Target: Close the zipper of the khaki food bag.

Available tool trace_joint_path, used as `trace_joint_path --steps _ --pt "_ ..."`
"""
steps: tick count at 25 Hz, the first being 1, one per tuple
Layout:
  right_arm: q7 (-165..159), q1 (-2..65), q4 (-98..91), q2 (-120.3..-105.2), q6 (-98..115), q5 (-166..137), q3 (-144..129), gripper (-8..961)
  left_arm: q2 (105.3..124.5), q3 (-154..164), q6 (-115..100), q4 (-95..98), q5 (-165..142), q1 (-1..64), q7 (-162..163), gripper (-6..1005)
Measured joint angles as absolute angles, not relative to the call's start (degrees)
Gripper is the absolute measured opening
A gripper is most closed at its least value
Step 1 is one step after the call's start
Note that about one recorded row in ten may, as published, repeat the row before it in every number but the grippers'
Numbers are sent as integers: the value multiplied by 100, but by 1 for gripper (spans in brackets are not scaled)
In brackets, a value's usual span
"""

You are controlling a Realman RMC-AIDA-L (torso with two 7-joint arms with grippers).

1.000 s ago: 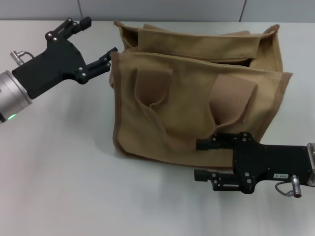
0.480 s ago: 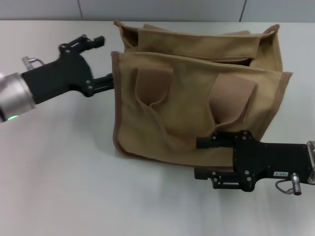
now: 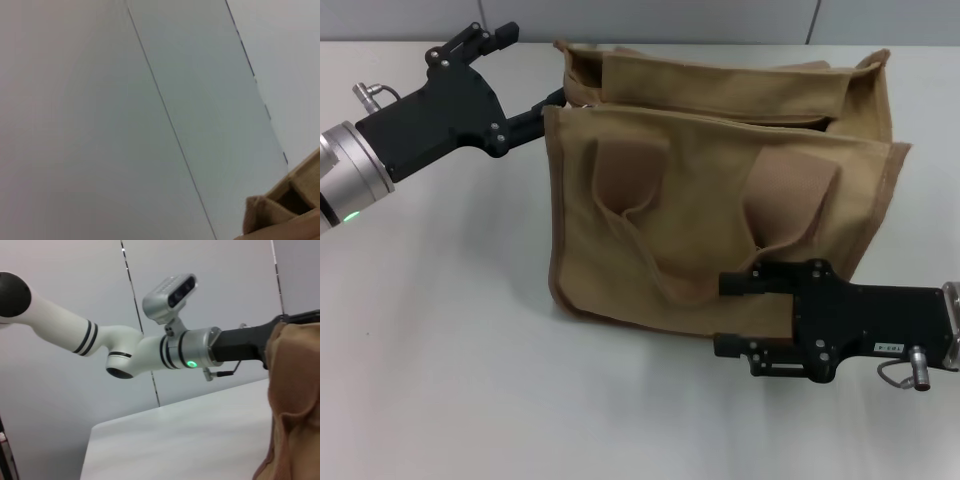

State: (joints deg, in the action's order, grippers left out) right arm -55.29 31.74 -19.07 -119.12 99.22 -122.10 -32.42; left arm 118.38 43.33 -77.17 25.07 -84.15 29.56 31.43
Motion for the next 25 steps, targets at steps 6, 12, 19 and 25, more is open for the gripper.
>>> trace_joint_path --steps 6,12,19,25 --pt "-5528 3177 -1907 -11909 9901 -12207 -3192 675 11851 4395 -7882 2466 -8409 2964 3014 728" --pt "-5549 3250 -1910 -11909 9897 -12207 -3158 675 11862 4615 -7385 2447 -8527 3075 2964 722" --pt "-5605 3313 -1916 -11909 9875 -12207 -3153 675 11869 4576 -7693 2328 -7995 3033 2662 716" --pt "-5632 3331 -1916 -11909 9820 -12207 -3146 675 11834 4587 -7952 2335 -7971 2872 2667 711"
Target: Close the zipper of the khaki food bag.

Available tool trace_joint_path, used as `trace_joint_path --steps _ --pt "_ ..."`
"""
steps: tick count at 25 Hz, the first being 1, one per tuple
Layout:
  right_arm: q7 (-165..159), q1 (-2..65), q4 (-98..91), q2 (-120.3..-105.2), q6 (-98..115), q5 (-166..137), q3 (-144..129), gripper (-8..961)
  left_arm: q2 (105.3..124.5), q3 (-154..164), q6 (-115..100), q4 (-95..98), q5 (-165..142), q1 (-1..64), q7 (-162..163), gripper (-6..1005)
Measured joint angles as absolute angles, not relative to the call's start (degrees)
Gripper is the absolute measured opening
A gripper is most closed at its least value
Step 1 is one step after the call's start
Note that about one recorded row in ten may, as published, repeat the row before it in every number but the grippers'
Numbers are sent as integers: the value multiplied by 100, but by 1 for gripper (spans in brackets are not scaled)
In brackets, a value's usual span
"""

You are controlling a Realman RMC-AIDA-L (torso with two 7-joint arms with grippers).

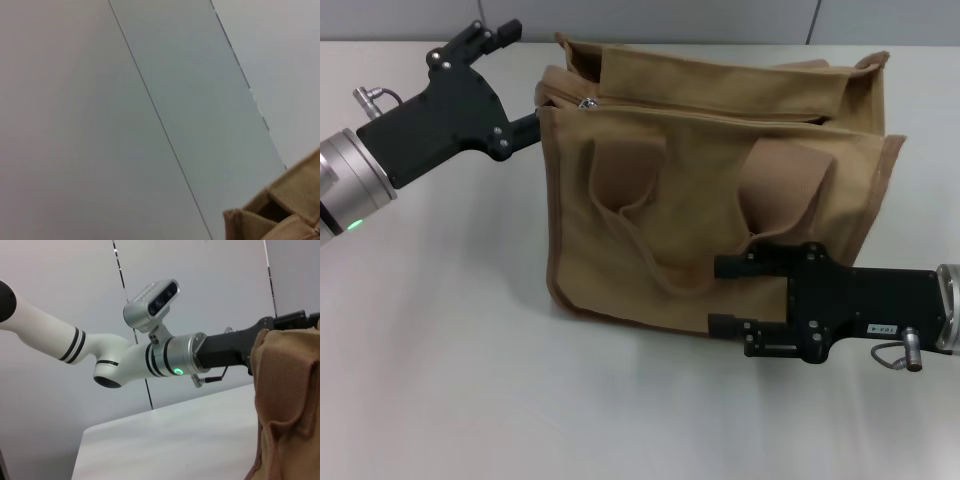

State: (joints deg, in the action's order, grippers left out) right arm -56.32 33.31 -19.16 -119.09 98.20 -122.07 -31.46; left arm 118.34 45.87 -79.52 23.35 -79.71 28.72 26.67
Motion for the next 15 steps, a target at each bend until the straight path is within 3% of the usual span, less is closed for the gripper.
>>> trace_joint_path --steps 15 --pt "-5669 3387 -1916 -11910 9769 -12208 -3140 675 11872 4555 -8210 2133 -7757 2684 2179 697"
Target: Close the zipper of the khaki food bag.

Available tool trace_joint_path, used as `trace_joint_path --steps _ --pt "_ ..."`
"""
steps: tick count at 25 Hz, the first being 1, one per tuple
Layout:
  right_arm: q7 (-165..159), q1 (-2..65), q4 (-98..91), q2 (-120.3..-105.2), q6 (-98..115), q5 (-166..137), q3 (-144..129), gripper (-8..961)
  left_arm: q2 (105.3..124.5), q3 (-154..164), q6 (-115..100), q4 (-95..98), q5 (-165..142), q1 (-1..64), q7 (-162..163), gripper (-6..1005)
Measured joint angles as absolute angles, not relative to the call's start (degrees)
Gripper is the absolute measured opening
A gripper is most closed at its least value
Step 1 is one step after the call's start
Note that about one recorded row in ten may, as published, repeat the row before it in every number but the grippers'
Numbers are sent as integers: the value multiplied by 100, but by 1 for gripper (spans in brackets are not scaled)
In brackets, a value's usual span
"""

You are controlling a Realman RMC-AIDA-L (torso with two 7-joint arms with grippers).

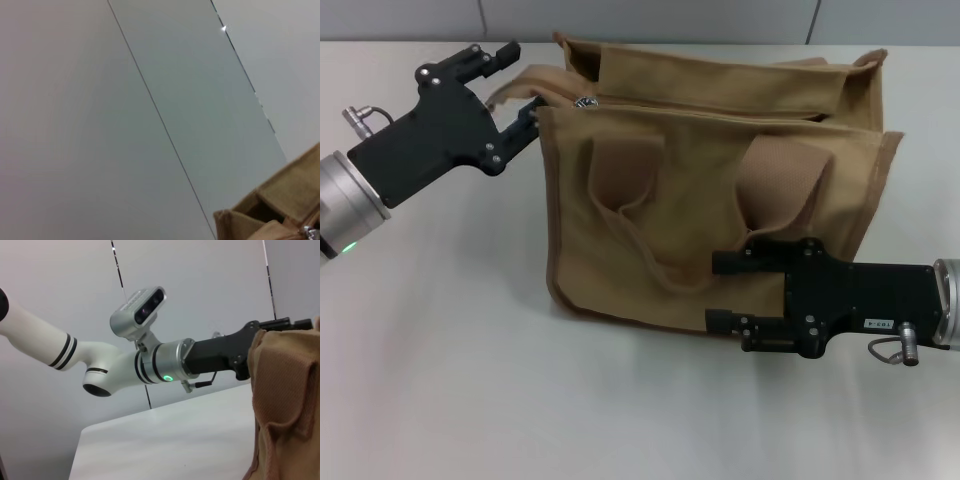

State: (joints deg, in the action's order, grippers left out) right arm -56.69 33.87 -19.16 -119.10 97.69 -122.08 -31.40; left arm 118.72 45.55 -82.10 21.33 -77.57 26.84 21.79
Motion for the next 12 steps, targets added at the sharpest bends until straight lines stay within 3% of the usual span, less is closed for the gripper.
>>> trace_joint_path --steps 4,12 --pt "-5679 3406 -1895 -11917 9942 -12208 -3137 675 11869 4546 -8295 2133 -7753 2608 2179 504" --pt "-5864 3349 -1915 -11893 10565 -12174 -3086 674 11878 4543 -8461 2094 -7738 2564 2180 332"
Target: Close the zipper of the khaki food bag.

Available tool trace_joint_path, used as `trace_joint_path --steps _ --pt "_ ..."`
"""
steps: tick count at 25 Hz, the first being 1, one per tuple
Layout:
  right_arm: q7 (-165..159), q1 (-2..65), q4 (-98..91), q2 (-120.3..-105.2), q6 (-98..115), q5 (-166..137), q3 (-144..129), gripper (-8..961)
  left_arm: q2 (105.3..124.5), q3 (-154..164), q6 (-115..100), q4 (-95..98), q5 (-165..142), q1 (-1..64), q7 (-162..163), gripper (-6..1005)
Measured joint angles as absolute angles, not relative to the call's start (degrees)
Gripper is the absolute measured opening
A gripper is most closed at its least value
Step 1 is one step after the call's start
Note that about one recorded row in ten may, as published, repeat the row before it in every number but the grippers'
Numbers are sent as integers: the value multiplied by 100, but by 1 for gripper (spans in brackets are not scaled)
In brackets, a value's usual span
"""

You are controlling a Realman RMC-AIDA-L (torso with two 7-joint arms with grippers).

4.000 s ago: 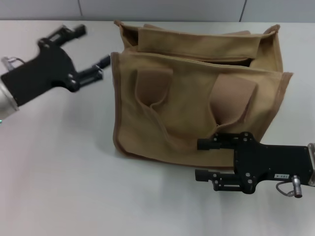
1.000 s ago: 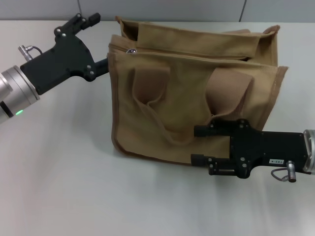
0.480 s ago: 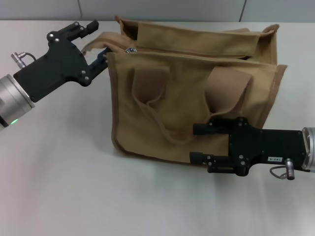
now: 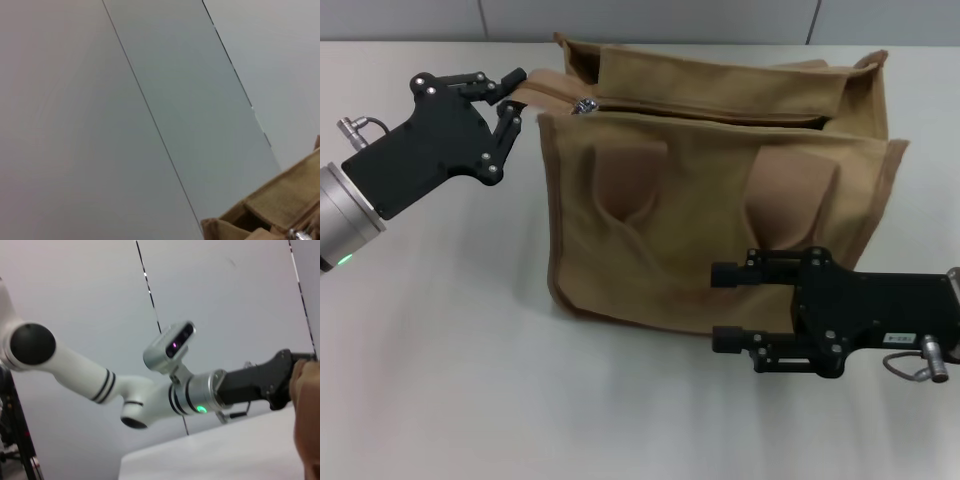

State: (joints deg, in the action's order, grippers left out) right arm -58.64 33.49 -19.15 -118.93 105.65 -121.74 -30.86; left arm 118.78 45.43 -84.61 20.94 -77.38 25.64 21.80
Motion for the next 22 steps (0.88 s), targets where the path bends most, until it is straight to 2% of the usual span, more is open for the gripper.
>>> trace_joint_path --steps 3,4,12,22 --pt "-6018 3327 -1957 -11863 10601 -12159 -3072 674 11880 4543 -8485 2050 -7726 2564 2180 267" --pt "-6326 3246 -2133 -11849 10537 -12181 -3087 674 11883 4548 -8496 1994 -7682 2582 2180 42" --pt "-7068 3027 -2499 -11761 11647 -11469 -2980 674 11892 4573 -8629 1867 -7408 2600 2180 16" --pt "-9758 4092 -2464 -11776 10611 -10574 -3012 674 11913 4548 -8868 1709 -7288 2634 2143 17"
